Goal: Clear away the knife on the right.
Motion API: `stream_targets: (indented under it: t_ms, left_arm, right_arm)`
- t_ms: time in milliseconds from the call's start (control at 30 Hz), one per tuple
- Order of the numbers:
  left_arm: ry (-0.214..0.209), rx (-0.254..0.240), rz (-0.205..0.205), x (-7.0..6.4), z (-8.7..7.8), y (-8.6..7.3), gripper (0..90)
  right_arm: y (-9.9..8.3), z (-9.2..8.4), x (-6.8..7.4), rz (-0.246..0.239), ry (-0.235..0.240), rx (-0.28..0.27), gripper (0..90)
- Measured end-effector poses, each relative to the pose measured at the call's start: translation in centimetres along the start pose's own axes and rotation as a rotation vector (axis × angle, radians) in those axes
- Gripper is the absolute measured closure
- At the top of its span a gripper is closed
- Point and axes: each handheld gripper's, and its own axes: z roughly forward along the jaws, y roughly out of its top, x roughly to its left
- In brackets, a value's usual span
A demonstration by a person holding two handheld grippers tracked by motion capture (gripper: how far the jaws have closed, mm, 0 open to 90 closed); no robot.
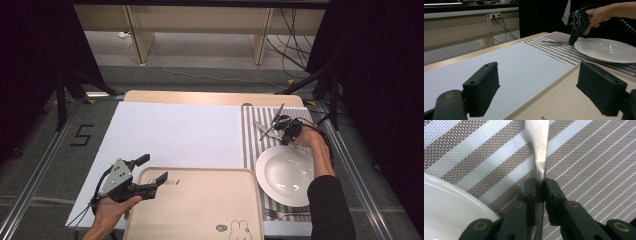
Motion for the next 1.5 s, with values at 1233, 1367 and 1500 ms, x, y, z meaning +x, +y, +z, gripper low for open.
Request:
stream_targets:
  t_ms: [1233, 1367, 1500]
  left_arm:
    - [0.008, -0.007, -0.007, 0.1, -0.1, 0.1, 17.0]
    - [0.009, -0.011, -0.006, 0.0, -0.2, 0.2, 16.9]
    - [0.004, -0.022, -0.008, 0.1, -0.1, 0.2, 16.8]
  right_arm:
    - [-4.6, -9.8, 5.5, 0.239, 0.147, -0.635, 80.7]
    - [-4.7, -10.3, 6.1, 0.268, 0.223, -0.657, 80.7]
    - [-4.9, -10.8, 7.1, 0.27, 0.261, -0.682, 80.7]
